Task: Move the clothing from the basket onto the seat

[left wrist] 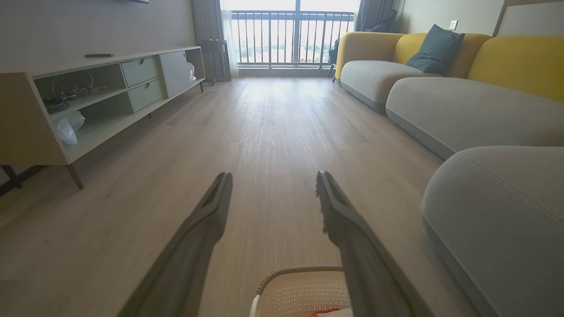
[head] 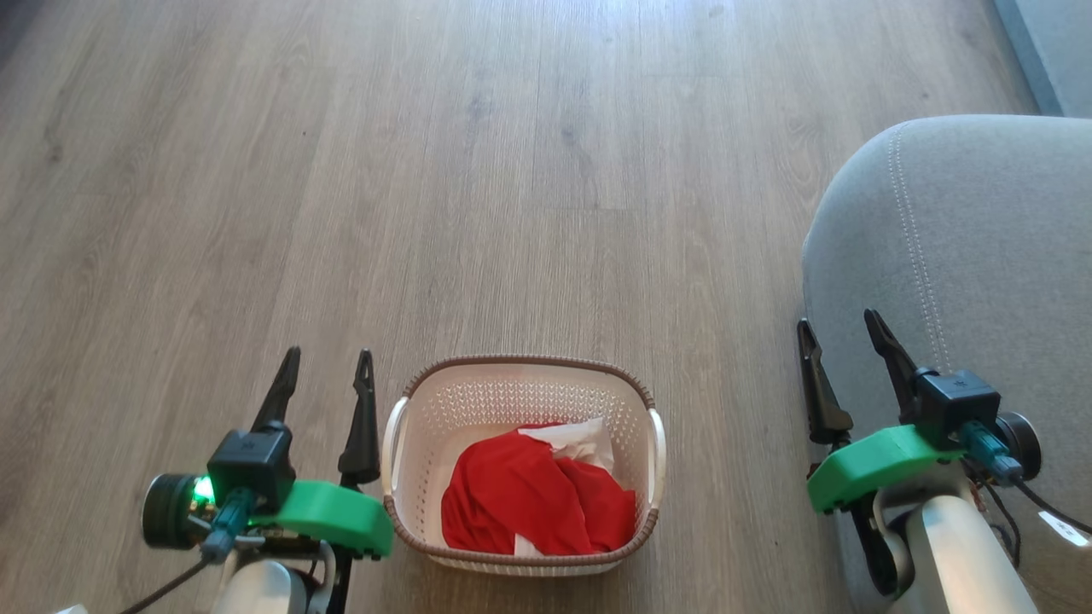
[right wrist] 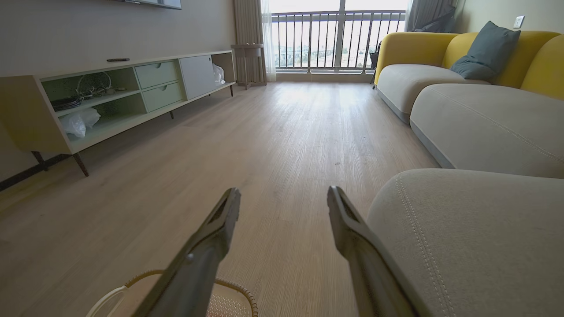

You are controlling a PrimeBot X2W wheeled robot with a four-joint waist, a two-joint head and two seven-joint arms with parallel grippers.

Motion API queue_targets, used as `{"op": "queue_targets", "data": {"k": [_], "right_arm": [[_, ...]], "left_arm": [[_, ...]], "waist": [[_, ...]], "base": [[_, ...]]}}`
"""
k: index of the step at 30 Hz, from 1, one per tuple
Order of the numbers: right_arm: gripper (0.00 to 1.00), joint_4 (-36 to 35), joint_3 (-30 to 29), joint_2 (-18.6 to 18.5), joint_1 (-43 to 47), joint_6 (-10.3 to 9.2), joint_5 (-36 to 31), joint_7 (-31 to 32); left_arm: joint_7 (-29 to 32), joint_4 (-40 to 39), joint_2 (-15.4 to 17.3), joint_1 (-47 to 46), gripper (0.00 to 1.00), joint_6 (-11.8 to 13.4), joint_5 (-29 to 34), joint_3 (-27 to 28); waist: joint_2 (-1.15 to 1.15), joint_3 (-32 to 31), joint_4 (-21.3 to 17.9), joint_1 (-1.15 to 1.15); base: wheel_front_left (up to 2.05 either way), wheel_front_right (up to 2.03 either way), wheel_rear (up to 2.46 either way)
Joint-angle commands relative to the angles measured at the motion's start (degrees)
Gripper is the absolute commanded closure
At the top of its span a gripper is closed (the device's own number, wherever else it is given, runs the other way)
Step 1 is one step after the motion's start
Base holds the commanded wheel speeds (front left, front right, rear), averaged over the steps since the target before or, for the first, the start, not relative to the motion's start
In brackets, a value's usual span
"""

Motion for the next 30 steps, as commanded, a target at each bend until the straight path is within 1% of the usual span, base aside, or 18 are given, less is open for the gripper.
{"op": "queue_targets", "data": {"k": [1,20,30], "right_arm": [[0.00,-1.39,1.16,-0.62,-2.61,0.41,0.12,-0.37],[0.00,-1.58,1.21,-0.62,-3.43,0.41,0.35,-0.37],[0.00,-2.22,0.94,-0.62,-4.04,0.41,0.11,-0.37]], "left_arm": [[-0.55,-1.74,-0.25,-2.13,0.00,-0.21,-0.59,1.98],[-0.55,-2.10,-0.27,-2.97,0.00,-0.35,-0.78,1.90],[-0.55,-1.99,-0.28,-3.68,0.00,-0.69,-0.93,2.03]], "waist": [[0.00,-0.03,-0.04,0.00],[0.00,1.11,0.22,0.00],[0.00,2.87,0.06,0.00]], "base": [[0.00,0.00,0.00],[0.00,0.00,0.00],[0.00,0.00,0.00]]}}
